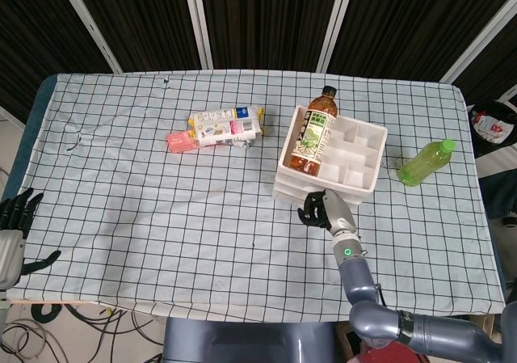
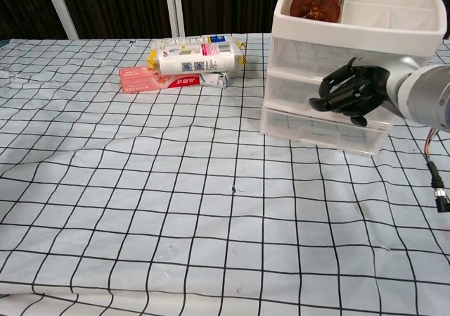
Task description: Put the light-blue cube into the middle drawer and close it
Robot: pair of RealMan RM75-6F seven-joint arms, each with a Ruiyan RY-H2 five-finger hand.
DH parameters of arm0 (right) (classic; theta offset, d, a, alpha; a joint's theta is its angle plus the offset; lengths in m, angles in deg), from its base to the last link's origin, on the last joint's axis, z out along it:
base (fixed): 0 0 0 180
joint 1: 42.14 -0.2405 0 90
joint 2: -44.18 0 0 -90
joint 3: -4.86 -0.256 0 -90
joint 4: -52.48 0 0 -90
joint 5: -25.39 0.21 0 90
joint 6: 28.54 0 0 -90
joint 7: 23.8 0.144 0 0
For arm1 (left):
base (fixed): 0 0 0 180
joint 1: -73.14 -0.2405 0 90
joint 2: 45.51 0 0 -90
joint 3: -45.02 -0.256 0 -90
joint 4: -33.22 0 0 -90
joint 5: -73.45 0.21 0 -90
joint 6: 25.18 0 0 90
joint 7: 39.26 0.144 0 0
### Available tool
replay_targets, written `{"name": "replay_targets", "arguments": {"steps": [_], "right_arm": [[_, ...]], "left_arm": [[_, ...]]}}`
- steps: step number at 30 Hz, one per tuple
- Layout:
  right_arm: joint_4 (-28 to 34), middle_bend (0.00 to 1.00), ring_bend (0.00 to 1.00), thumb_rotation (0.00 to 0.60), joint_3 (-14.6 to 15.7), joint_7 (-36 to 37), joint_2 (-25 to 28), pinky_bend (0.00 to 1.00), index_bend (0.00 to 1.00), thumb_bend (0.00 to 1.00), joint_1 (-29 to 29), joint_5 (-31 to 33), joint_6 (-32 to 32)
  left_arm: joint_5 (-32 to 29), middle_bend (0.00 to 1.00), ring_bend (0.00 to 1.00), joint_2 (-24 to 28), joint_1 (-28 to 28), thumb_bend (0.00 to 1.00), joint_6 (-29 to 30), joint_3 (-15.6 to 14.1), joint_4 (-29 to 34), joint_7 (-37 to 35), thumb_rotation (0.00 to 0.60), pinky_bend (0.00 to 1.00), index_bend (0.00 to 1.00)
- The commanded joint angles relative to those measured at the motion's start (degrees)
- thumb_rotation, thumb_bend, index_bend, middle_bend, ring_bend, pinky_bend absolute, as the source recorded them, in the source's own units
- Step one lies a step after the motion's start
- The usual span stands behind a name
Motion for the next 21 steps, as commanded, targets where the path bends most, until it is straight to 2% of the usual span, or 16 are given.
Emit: {"name": "replay_targets", "arguments": {"steps": [1, 4, 9, 12, 16, 21], "right_arm": [[0.7, 0.80, 0.86, 0.600, 0.4, 0.1, 0.5, 0.81, 0.74, 0.37, 0.3, -0.3, 0.1], [3.1, 0.79, 0.86, 0.600, 1.9, 0.3, 2.0, 0.81, 0.74, 0.37, 1.6, -1.8, 0.1], [8.7, 0.78, 0.84, 0.600, 6.3, 1.0, 6.5, 0.79, 0.74, 0.37, 4.8, -6.4, 1.2], [12.5, 0.77, 0.83, 0.600, 9.8, 1.1, 10.6, 0.78, 0.74, 0.37, 7.3, -11.5, 1.3], [14.6, 0.75, 0.80, 0.600, 13.8, 0.4, 15.1, 0.75, 0.74, 0.37, 9.8, -18.4, 0.8], [15.7, 0.66, 0.73, 0.600, 20.3, -0.8, 22.6, 0.64, 0.72, 0.36, 14.3, -30.5, -1.7]], "left_arm": [[0.0, 0.00, 0.00, 0.0, 0.0, 0.06, 0.0, 0.0, 0.0, 0.0, 0.600, 0.00, 0.00], [0.1, 0.00, 0.00, 0.1, 0.0, 0.06, 0.0, -0.1, 0.1, 0.0, 0.600, 0.00, 0.00], [0.6, 0.00, 0.00, 0.1, -0.1, 0.06, 0.2, -0.3, 0.1, 0.1, 0.600, 0.00, 0.00], [0.8, 0.00, 0.00, 0.1, -0.2, 0.06, 0.2, -0.5, 0.1, 0.1, 0.600, 0.00, 0.00], [1.1, 0.00, 0.00, 0.1, -0.2, 0.06, 0.3, -0.6, 0.0, 0.3, 0.600, 0.00, 0.00], [1.4, 0.00, 0.00, 0.1, -0.3, 0.06, 0.5, -0.7, -0.1, 0.5, 0.600, 0.00, 0.00]]}}
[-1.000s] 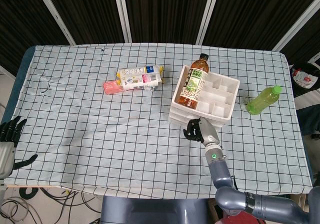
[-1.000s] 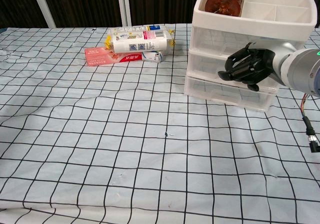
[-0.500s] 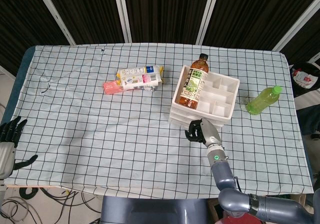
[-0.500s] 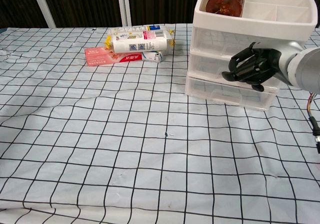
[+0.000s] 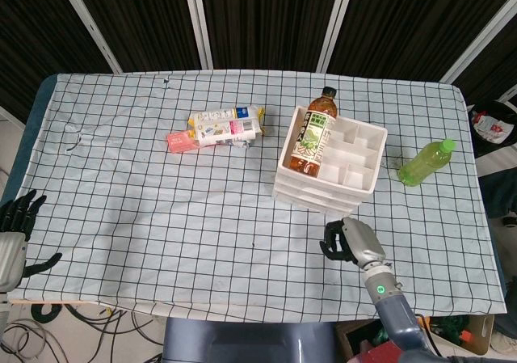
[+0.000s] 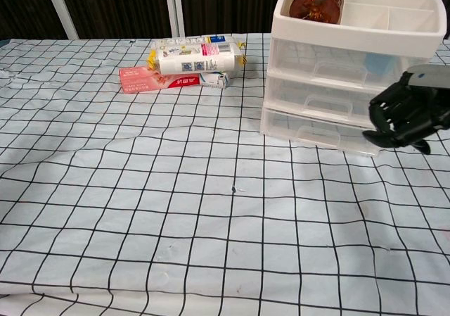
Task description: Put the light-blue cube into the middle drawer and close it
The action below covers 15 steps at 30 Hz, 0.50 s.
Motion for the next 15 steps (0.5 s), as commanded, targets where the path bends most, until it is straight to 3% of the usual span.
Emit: {"name": "replay_targets", "arguments": {"steps": [1, 4, 8, 9, 11, 15], "right_arm": [[1.5, 0.62, 0.70, 0.600, 6.5, -0.7, 7.6, 0.60, 0.71, 0.36, 5.1, -11.2, -2.8], [-0.1, 0.48, 0.56, 0.600, 10.3, 0.8, 11.9, 0.47, 0.61, 0.35, 8.7, -19.8, -5.7], [-5.5, 0.17, 0.21, 0.600, 14.2, 1.6, 16.6, 0.24, 0.24, 0.29, 12.8, -28.3, -10.1], [-7.0, 0.11, 0.13, 0.600, 15.0, 0.9, 17.5, 0.22, 0.14, 0.27, 13.6, -29.4, -10.9], [-10.0, 0.03, 0.05, 0.600, 16.2, 0.2, 19.0, 0.20, 0.03, 0.25, 15.4, -31.3, -13.0], [-14.8, 0.00, 0.00, 0.600, 15.7, 2.4, 19.0, 0.19, 0.00, 0.22, 18.9, -33.3, -18.7]], "left_arm": [[0.1, 0.00, 0.00, 0.0, -0.1, 0.06, 0.1, -0.1, 0.0, 0.1, 0.600, 0.00, 0.00], [0.2, 0.00, 0.00, 0.0, -0.1, 0.06, 0.2, -0.1, -0.1, 0.3, 0.600, 0.00, 0.00], [0.2, 0.00, 0.00, 0.0, -0.1, 0.06, 0.1, -0.2, -0.1, 0.8, 0.600, 0.00, 0.00], [0.2, 0.00, 0.00, 0.0, -0.1, 0.06, 0.0, -0.2, -0.1, 0.9, 0.600, 0.00, 0.00], [0.1, 0.00, 0.00, 0.0, 0.0, 0.06, -0.2, -0.3, -0.2, 1.3, 0.600, 0.00, 0.00], [-0.1, 0.00, 0.00, -0.1, 0.1, 0.05, -0.5, -0.3, -0.4, 2.2, 0.600, 0.00, 0.00]]}}
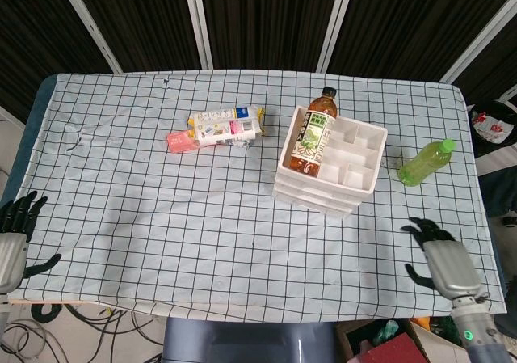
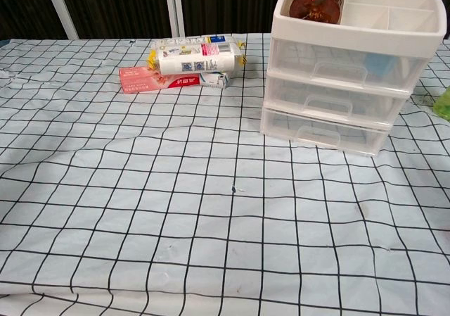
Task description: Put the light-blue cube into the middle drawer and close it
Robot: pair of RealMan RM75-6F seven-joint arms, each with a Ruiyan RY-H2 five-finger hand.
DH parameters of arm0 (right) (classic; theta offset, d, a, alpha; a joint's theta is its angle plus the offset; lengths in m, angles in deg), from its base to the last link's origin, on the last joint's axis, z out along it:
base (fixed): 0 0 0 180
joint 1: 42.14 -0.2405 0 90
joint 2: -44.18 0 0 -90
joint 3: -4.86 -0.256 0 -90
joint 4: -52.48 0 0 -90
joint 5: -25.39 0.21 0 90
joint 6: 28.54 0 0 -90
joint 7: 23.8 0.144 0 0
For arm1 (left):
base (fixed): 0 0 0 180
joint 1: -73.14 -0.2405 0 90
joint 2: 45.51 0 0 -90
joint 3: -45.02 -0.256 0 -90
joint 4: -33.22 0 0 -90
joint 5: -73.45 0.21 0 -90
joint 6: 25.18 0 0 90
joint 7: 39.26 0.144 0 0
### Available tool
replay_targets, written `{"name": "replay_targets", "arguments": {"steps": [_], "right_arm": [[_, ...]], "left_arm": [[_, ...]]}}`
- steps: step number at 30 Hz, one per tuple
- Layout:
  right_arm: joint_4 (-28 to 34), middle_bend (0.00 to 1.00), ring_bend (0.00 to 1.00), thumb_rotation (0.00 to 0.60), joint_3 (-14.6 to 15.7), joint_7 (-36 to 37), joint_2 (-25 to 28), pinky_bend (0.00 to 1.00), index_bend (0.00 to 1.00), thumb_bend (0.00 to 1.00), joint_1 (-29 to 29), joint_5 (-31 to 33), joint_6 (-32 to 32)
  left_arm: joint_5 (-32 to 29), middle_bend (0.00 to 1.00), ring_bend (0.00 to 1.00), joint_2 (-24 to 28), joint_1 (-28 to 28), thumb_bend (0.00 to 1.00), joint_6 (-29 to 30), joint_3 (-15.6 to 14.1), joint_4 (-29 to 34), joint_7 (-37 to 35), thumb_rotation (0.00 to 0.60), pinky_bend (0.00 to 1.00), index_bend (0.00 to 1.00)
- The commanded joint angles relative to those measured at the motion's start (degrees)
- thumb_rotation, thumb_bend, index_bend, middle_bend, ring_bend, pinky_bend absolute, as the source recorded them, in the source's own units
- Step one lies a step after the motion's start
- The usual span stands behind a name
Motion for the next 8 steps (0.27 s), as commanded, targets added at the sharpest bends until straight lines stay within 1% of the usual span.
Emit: {"name": "replay_targets", "arguments": {"steps": [1, 3, 8], "right_arm": [[-6.0, 0.00, 0.00, 0.600, 0.4, 1.8, 0.9, 0.18, 0.00, 0.22, 4.3, -3.4, -6.6], [-9.5, 0.00, 0.00, 0.600, -0.7, 1.9, -0.5, 0.18, 0.00, 0.20, 5.6, -4.1, -9.7], [-14.1, 0.00, 0.00, 0.600, -3.4, 4.1, -3.1, 0.18, 0.00, 0.20, 7.1, -3.7, -13.2]], "left_arm": [[-0.2, 0.00, 0.00, 0.0, 0.0, 0.05, -0.2, -0.1, -0.2, 0.7, 0.600, 0.00, 0.00], [-0.4, 0.00, 0.00, 0.0, 0.0, 0.05, -0.3, -0.1, -0.2, 1.4, 0.600, 0.00, 0.00], [-1.5, 0.00, 0.00, 0.4, 0.0, 0.05, -1.2, -0.2, 0.1, 3.2, 0.600, 0.00, 0.00]]}}
